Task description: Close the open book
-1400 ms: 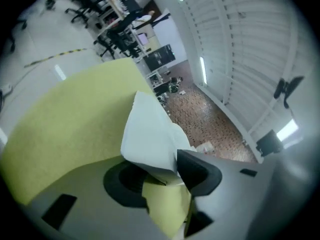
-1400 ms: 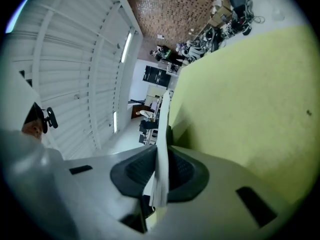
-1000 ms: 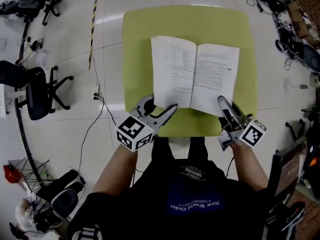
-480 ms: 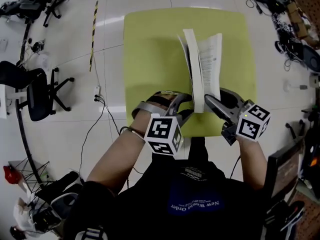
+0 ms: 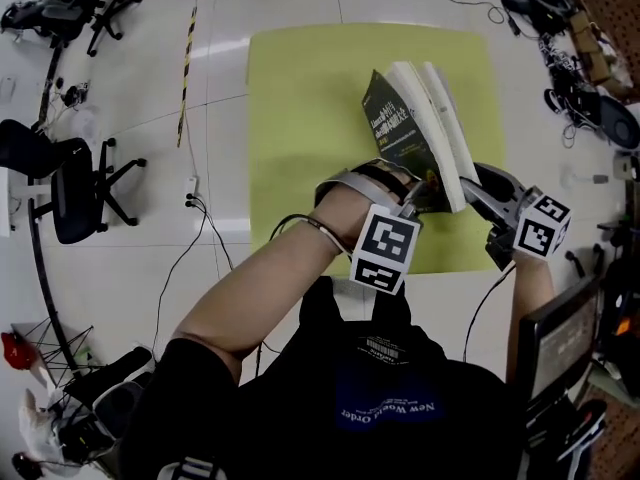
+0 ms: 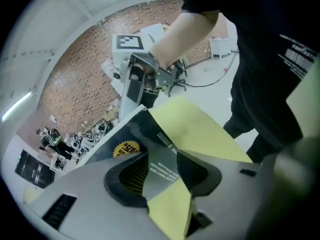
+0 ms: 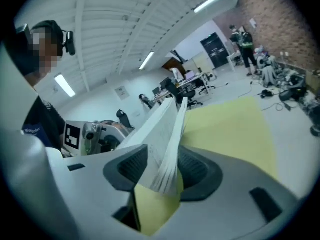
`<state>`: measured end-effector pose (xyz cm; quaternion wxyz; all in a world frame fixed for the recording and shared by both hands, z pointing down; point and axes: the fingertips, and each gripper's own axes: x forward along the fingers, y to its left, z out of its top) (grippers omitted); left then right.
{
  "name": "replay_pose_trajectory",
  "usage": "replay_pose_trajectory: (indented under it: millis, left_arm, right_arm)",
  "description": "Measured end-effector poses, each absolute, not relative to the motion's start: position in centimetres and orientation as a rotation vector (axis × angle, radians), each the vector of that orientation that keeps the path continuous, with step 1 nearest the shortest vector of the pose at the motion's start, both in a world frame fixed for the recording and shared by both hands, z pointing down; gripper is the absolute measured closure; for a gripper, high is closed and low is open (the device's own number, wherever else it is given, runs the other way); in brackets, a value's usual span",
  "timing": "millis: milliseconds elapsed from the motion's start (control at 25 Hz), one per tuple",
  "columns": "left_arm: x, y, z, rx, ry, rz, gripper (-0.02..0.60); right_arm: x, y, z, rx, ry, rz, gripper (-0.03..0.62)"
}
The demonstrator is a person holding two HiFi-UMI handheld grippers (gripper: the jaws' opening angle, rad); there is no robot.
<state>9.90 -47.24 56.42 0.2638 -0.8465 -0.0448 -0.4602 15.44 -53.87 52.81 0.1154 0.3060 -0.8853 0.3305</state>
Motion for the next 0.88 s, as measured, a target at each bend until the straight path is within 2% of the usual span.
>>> replay_pose_trajectory:
  millis: [200, 320, 400, 520, 680, 800, 840, 880]
  left_arm:
    - [13.2, -47.5, 59.8, -2.432, -0.105, -1.254, 0.402]
    - [14.2, -47.3, 62.7, -2.611, -0.097, -1.300, 0.402]
    - [14.2, -47.5, 62.5, -2.746, -0.047, -1.266, 0.402]
    - [12.3, -47.7, 59.4, -3.039, 0.133, -1.049, 0.402]
    - [6.8, -48.6, 52.3, -3.403, 0.482, -0.609, 0.402]
    - [1.4, -49.4, 45.1, -3.514, 0.732, -0.187, 0.403]
    - [-0.7, -49.6, 42.5, -3.497, 0.817, -0.059, 0.442]
    - [-2.8, -49.7, 40.0, -3.456, 0.902, 0.054, 0.508]
  right_arm:
    - [27.8, -54.2, 58.3, 1.516, -2.273, 1.074, 0.434]
    - [33.7, -52.3, 58.8, 1.818, -2.100, 1.014, 0.434]
    - [33.4, -51.2, 57.7, 1.796, -2.169, 0.982, 0.434]
    - [30.1, -50.0, 55.4, 1.646, -2.379, 0.967, 0.434]
    - [25.9, -49.1, 50.2, 1.493, -2.610, 0.938, 0.435]
    - [22.9, -49.1, 44.0, 1.402, -2.762, 0.811, 0.484]
    - [21.9, -49.1, 41.8, 1.377, -2.805, 0.751, 0.505]
    - [21.1, -49.0, 39.5, 1.357, -2.845, 0.689, 0.540]
